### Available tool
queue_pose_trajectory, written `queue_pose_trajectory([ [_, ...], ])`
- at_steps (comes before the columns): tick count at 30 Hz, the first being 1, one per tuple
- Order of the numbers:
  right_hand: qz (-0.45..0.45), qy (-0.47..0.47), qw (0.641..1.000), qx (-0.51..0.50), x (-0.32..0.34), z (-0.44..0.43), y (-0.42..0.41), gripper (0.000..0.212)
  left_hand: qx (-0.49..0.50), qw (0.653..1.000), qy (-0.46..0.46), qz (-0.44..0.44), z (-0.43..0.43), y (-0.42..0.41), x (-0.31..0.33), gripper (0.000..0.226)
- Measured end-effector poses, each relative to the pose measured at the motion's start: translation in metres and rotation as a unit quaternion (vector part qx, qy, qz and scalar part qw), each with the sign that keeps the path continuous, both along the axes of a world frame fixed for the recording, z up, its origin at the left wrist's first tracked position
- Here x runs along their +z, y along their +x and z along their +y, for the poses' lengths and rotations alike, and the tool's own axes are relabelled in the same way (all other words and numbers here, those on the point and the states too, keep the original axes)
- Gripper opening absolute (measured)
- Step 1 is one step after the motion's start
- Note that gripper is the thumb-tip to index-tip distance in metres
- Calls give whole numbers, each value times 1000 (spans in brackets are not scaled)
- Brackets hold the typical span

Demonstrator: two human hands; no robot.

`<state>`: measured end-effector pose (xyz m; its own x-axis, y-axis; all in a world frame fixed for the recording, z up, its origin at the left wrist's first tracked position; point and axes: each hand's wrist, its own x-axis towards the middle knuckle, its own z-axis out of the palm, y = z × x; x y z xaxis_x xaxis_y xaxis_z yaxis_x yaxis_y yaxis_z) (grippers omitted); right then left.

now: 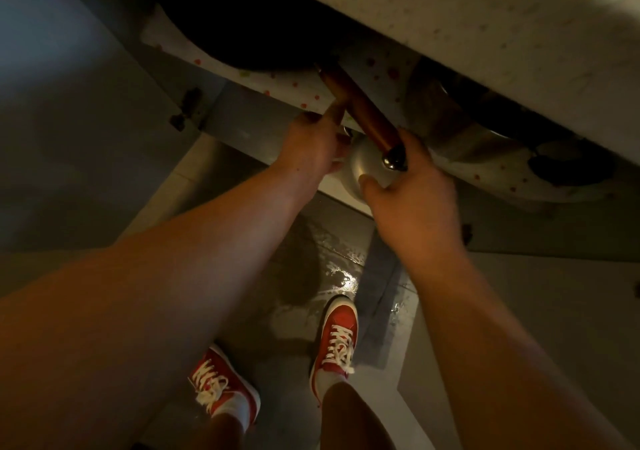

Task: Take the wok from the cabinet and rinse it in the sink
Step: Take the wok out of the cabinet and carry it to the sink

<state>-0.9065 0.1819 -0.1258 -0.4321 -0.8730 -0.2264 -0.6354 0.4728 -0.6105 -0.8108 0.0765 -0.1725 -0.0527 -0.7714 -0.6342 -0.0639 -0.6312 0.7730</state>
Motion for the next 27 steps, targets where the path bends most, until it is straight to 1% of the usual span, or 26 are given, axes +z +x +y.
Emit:
queue_pose_trajectory([
  [3,-31,-15,999,-2,3,11,18,65,-5,999,2,35,-5,3,2,28],
  [6,-49,-21,999,-4,3,11,24,40,13,999,5,44,-11,5,4,31],
  [9,-34,-26,999,-13,0,-3,22,20,26,999,24,41,-15,7,4,20],
  [10,-23,-21,999,-13,-1,-11,19,17,24,999,26,40,-16,7,2,19],
  [12,11,11,1000,7,-5,-31,14,21,12,999,26,43,-18,9,-2,18],
  [13,21,43,999,25,-7,-42,12,23,4,999,28,45,-19,10,-3,17],
  [14,11,83,996,38,-9,-54,12,24,-3,998,33,47,-20,11,-4,16],
  [15,-26,122,991,43,-12,-66,12,23,-6,998,41,51,-21,11,-5,16],
  [17,-164,196,966,26,-16,-82,15,13,-6,997,59,56,-26,10,-7,14],
  [19,-305,257,917,2,-20,-90,16,3,-8,993,91,73,-28,10,-7,14],
  [20,-354,279,893,-4,-21,-93,16,6,-9,989,116,88,-30,11,-6,17],
  [21,-383,291,877,-6,-23,-94,16,9,-14,986,137,97,-31,13,-6,19],
  [22,-393,294,871,-6,-26,-94,17,11,-23,984,149,97,-32,14,-7,19],
  [25,-388,266,882,-16,-33,-94,25,18,-18,987,133,89,-37,17,-10,16],
  [27,-384,236,892,-33,-37,-89,33,18,-5,991,114,70,-40,18,-12,16],
])
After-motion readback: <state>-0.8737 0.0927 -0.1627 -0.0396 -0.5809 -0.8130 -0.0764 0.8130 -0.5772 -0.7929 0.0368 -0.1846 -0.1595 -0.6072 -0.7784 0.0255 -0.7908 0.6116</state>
